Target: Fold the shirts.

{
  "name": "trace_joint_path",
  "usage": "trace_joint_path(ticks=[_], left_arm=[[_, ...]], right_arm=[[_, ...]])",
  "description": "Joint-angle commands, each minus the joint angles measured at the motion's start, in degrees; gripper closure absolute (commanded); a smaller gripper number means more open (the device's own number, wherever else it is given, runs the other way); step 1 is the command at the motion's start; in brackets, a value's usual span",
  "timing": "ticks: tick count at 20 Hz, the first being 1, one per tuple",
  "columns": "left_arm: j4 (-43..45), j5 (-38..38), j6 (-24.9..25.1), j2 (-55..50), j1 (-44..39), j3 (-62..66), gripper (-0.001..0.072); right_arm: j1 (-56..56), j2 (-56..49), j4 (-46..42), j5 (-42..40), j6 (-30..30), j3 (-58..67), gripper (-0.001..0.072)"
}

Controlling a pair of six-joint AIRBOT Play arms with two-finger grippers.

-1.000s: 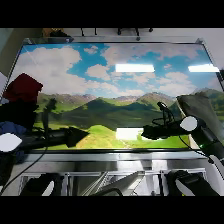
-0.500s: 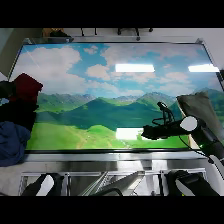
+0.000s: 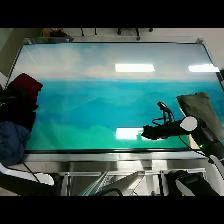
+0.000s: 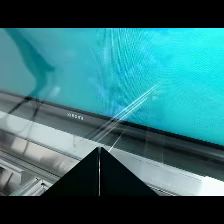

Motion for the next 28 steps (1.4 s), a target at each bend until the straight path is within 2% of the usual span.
trace_joint_path(ticks=[1,2,3,4,5,9,13,15,18,23,28], left_arm=[[0.1,0.4,-0.2,-11.5,-1.9,9.2,0.002],[0.1,-0.7,-0.9,-12.7,-2.1,11.4,0.0025],[0.2,-2.1,-1.2,-13.7,-2.4,13.7,0.0218],[0.2,-4.0,-1.2,-14.2,-2.4,15.5,0.0506],[0.2,-5.4,-1.2,-14.2,-2.3,16.7,0.069],[-0.6,-14.1,-5.7,-13.0,-2.3,22.2,0.0693],[-10.3,-22.5,-5.6,-5.1,-6.8,29.7,0.0694],[-15.9,-23.8,-5.6,1.7,-11.1,33.1,0.0693],[-23.0,-21.7,-5.6,13.2,-18.4,33.0,0.0693],[-22.2,-24.0,-5.7,26.9,-31.8,20.0,0.0692],[-22.2,-24.1,-5.8,29.5,-44.6,1.1,0.0691]], right_arm=[[0.1,0.0,0.0,0.0,0.0,0.0,0.0689],[0.1,0.0,0.0,0.0,0.0,0.0,0.0689],[0.1,0.0,0.0,0.0,0.0,0.0,0.0689],[0.1,0.0,0.0,0.0,0.0,0.0,0.0689],[0.1,0.0,0.0,0.0,0.0,0.0,0.0689],[0.1,0.0,0.0,0.0,0.0,0.0,0.0689],[0.1,0.0,0.0,0.0,0.0,0.0,0.0689],[0.1,0.0,0.0,0.0,0.0,0.0,0.0689],[0.1,0.0,0.0,0.0,0.0,0.0,0.0689],[0.1,0.0,0.0,0.0,0.0,0.0,0.0689],[0.1,0.0,0.0,-0.2,0.0,0.0,0.0689]])
